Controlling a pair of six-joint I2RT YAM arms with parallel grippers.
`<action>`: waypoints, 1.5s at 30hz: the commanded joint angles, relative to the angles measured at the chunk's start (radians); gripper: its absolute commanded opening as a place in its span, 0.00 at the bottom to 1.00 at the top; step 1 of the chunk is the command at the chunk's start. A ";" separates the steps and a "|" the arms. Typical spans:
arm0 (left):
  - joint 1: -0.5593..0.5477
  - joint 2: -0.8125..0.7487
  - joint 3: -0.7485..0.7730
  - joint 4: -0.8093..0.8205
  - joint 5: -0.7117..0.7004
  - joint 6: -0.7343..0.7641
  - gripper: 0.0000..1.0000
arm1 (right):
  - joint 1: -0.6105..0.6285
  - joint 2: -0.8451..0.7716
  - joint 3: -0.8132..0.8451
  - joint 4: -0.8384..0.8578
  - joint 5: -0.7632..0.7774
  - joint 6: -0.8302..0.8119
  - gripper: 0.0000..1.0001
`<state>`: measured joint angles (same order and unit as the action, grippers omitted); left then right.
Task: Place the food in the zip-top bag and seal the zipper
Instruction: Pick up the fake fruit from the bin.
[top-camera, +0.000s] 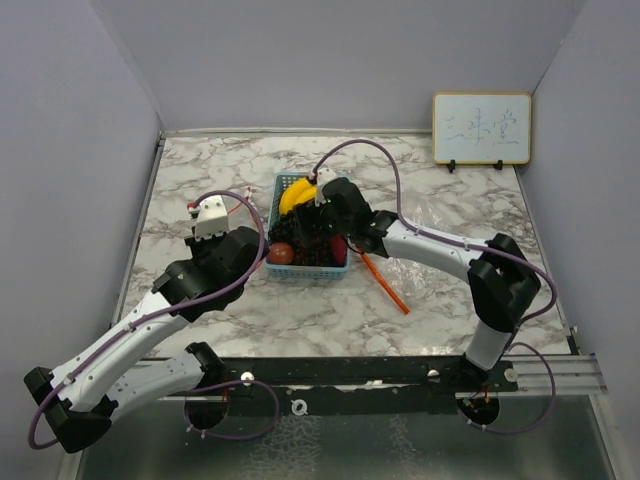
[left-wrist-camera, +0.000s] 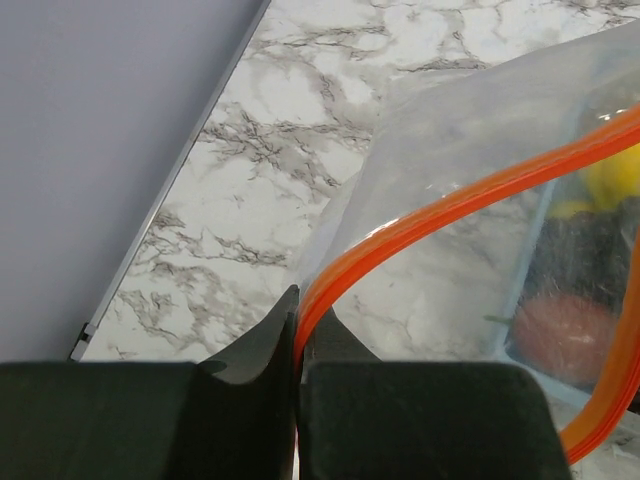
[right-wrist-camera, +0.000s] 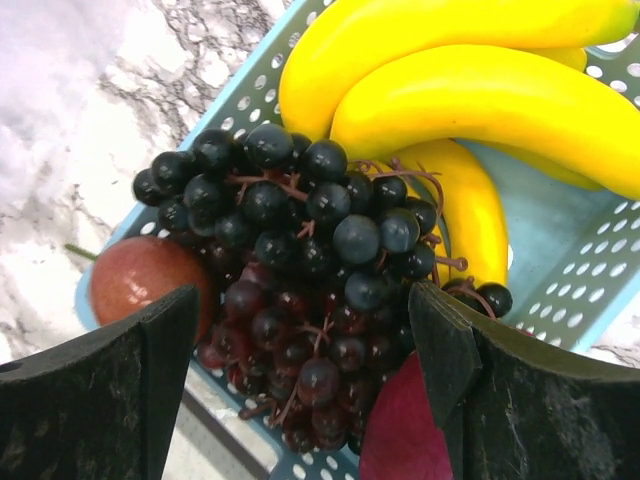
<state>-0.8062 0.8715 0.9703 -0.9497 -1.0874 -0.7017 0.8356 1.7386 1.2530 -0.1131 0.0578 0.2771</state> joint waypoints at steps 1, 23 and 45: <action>0.003 -0.026 -0.007 0.023 -0.027 0.003 0.00 | -0.004 0.104 0.080 0.022 0.062 -0.010 0.85; 0.004 -0.045 -0.034 0.064 0.007 0.016 0.00 | -0.004 0.205 0.054 0.202 0.143 -0.127 0.02; 0.008 0.059 -0.120 0.299 0.082 -0.022 0.00 | -0.004 -0.400 -0.194 0.228 -0.186 0.058 0.02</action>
<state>-0.8055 0.9150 0.8761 -0.7567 -1.0294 -0.7124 0.8356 1.3907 1.0885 0.0830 0.0231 0.2852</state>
